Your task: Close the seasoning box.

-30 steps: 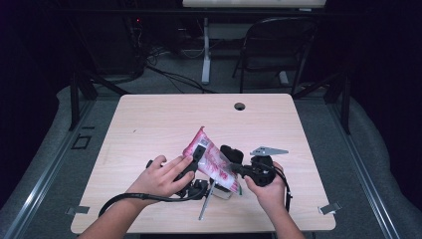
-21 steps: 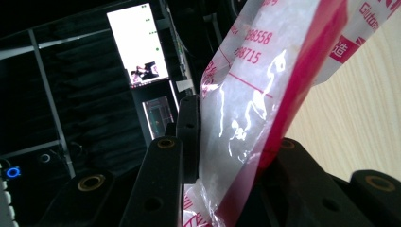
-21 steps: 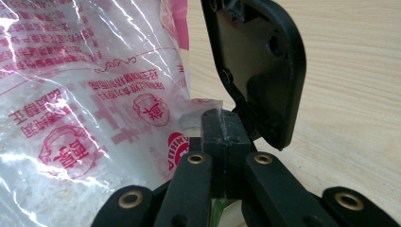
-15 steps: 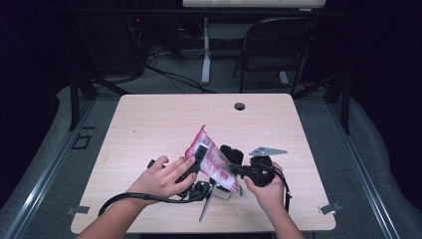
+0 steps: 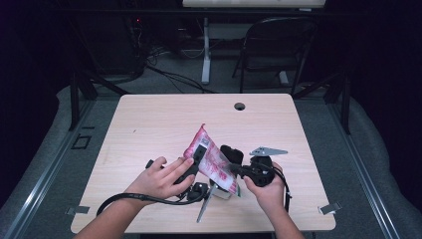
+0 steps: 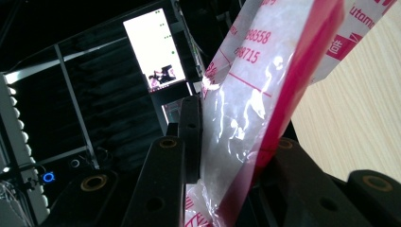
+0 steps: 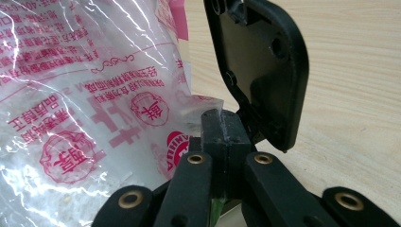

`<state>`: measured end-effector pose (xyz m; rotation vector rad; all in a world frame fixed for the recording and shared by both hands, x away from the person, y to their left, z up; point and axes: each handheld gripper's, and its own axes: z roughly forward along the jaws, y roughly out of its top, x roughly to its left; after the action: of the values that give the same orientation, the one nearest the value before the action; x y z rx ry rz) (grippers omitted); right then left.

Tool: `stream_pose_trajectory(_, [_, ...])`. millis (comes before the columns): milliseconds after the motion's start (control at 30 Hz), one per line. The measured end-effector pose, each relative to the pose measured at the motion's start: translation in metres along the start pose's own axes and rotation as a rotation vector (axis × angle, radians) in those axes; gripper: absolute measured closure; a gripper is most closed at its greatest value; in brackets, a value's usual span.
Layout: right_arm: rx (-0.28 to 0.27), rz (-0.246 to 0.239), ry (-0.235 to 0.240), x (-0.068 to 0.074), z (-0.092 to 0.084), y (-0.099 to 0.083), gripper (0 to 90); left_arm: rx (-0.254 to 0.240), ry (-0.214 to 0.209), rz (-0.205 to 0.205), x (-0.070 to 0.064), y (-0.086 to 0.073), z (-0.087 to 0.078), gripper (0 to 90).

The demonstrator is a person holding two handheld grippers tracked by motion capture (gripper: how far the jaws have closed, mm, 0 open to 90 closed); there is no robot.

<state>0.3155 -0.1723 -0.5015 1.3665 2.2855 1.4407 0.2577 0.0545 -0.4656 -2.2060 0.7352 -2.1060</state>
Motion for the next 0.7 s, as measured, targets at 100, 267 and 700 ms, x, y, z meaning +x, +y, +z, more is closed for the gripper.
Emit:
stream_pose_trajectory(100, [0.000,0.001,0.000,-0.0003,-0.0003,0.0001,90.0,0.002,0.002,0.006,0.0012,0.0003,-0.0001,76.6])
stream_pose_trajectory(267, [-0.001,0.002,0.001,-0.0003,-0.0004,0.0001,90.0,-0.001,0.002,0.001,0.0021,0.0010,0.0001,76.6])
stream_pose_trajectory(700, [-0.010,0.003,0.003,0.0002,-0.0014,0.0007,90.0,-0.010,0.012,0.007,0.0045,0.0026,-0.0007,76.4])
